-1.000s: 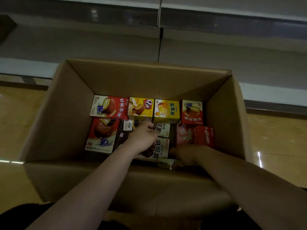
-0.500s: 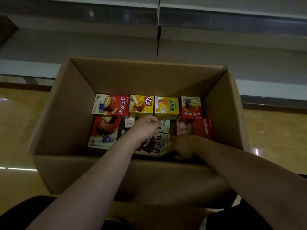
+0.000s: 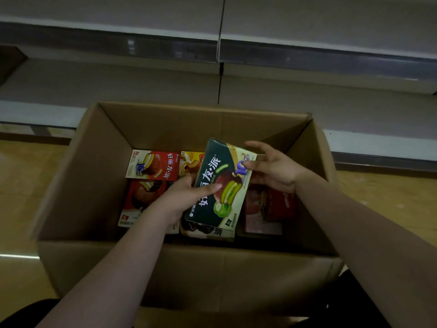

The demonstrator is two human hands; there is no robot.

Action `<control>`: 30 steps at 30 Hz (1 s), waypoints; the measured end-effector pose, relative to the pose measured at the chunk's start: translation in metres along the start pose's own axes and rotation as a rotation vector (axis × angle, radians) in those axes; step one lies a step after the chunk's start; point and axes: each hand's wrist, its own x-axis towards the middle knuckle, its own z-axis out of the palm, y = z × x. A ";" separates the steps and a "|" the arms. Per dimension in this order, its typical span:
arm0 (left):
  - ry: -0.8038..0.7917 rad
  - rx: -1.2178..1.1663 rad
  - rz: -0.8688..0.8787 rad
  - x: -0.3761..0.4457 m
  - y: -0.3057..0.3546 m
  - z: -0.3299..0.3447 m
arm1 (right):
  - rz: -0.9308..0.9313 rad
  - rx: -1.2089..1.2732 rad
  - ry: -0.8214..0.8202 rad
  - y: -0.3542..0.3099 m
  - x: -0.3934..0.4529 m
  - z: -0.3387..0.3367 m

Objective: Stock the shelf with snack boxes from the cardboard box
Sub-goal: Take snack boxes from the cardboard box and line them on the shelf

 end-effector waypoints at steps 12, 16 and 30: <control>0.183 -0.048 0.057 0.017 -0.008 -0.005 | 0.450 -1.226 0.463 0.071 0.009 -0.005; 0.176 -0.051 0.055 0.023 -0.006 -0.003 | 0.415 -1.266 0.590 0.089 0.014 -0.007; 0.300 -0.147 -0.133 -0.071 0.030 -0.008 | 0.442 -0.342 0.659 0.014 -0.056 0.016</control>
